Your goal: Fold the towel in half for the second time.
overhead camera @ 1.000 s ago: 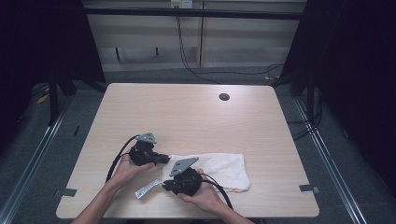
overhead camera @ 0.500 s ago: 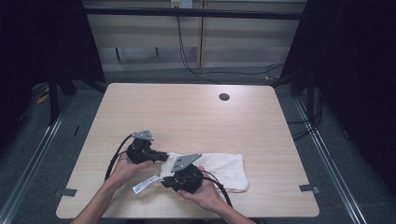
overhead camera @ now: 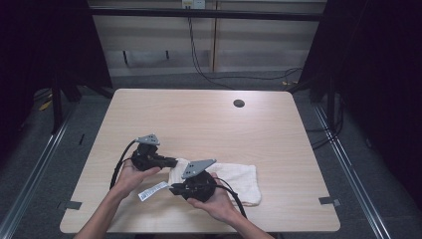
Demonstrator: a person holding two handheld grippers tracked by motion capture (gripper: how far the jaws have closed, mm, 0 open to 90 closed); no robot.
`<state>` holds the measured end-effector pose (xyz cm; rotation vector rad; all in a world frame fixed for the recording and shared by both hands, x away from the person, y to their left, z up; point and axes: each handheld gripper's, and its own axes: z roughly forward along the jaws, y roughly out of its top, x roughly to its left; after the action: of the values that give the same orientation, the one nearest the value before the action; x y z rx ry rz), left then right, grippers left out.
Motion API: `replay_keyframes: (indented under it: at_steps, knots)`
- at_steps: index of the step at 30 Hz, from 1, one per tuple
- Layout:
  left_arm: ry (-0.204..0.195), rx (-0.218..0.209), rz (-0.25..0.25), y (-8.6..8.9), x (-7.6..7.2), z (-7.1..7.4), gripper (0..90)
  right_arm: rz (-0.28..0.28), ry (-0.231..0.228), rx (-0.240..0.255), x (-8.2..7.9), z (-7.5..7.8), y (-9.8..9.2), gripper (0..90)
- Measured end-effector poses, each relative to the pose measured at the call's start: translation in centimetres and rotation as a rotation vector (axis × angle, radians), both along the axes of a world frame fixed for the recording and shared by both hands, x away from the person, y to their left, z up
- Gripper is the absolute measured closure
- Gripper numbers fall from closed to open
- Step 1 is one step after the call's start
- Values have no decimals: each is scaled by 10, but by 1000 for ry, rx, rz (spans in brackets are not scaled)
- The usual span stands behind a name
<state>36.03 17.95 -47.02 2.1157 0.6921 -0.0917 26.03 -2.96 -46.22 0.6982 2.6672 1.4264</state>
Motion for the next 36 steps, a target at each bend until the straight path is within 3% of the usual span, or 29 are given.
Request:
replay_keyframes:
  at_steps: [12, 21, 27, 31, 36]
  knots:
    - [-26, -25, 33, 13, 2, 14, 860, -6, -9, 52, 3, 11, 7, 837]
    - [-41, 4, 38, 22, -2, 20, 860, -2, -7, 86, 3, 18, 16, 837]
    - [-41, -4, 70, 40, -3, 24, 860, 8, -19, 88, 7, 26, 27, 837]
    - [-40, 4, 96, 54, -3, 26, 859, 15, 7, 100, 12, 26, 38, 837]
    - [-52, 6, 117, 69, -5, 35, 859, 26, 1, 127, 15, 33, 50, 838]
